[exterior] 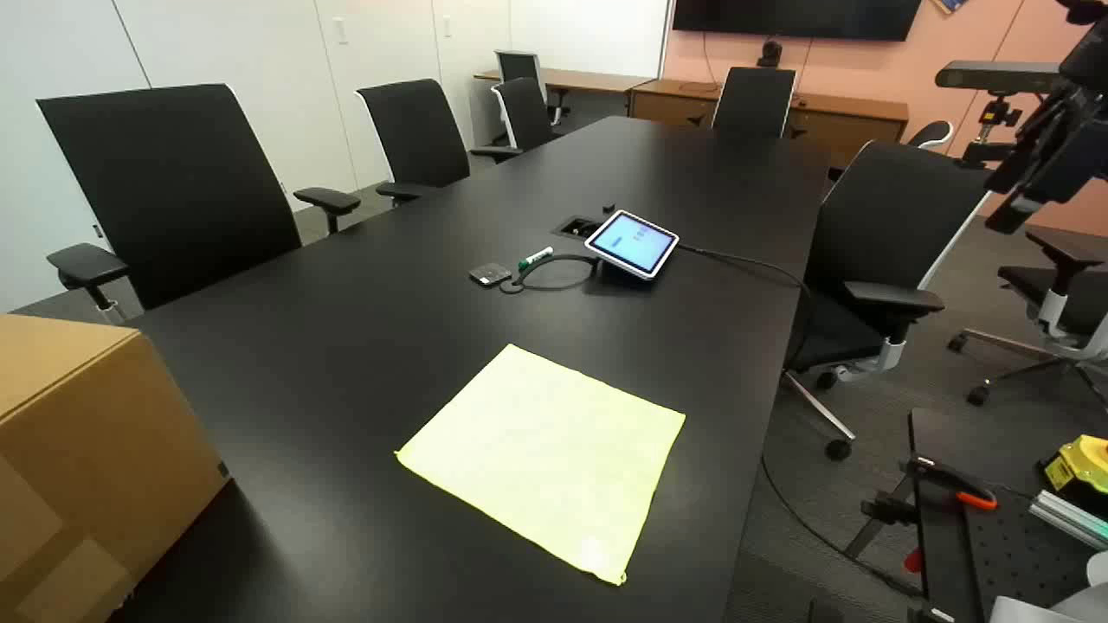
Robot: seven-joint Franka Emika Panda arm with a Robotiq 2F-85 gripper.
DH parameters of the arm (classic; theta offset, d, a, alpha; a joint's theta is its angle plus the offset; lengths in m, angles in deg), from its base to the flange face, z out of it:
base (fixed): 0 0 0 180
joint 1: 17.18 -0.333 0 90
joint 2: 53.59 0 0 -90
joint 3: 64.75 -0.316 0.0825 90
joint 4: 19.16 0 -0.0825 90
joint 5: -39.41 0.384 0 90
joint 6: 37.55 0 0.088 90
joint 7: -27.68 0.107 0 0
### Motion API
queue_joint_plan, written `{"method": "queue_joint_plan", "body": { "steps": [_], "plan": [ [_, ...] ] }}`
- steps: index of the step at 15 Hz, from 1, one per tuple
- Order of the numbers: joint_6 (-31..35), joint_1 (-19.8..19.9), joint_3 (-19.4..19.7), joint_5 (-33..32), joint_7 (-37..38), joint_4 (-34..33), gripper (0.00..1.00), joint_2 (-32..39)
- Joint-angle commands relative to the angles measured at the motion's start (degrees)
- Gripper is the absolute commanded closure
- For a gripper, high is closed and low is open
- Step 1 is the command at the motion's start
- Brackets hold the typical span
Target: Fold the yellow towel
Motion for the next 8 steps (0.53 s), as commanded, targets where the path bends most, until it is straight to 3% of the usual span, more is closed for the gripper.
{"method": "queue_joint_plan", "body": {
  "steps": [1, 8],
  "plan": [
    [-0.2, -0.5, 0.3, -0.3, 0.3, -0.2, 0.00, 0.0],
    [0.8, -0.9, 0.1, -0.5, 0.1, -1.1, 0.00, 1.8]
  ]
}}
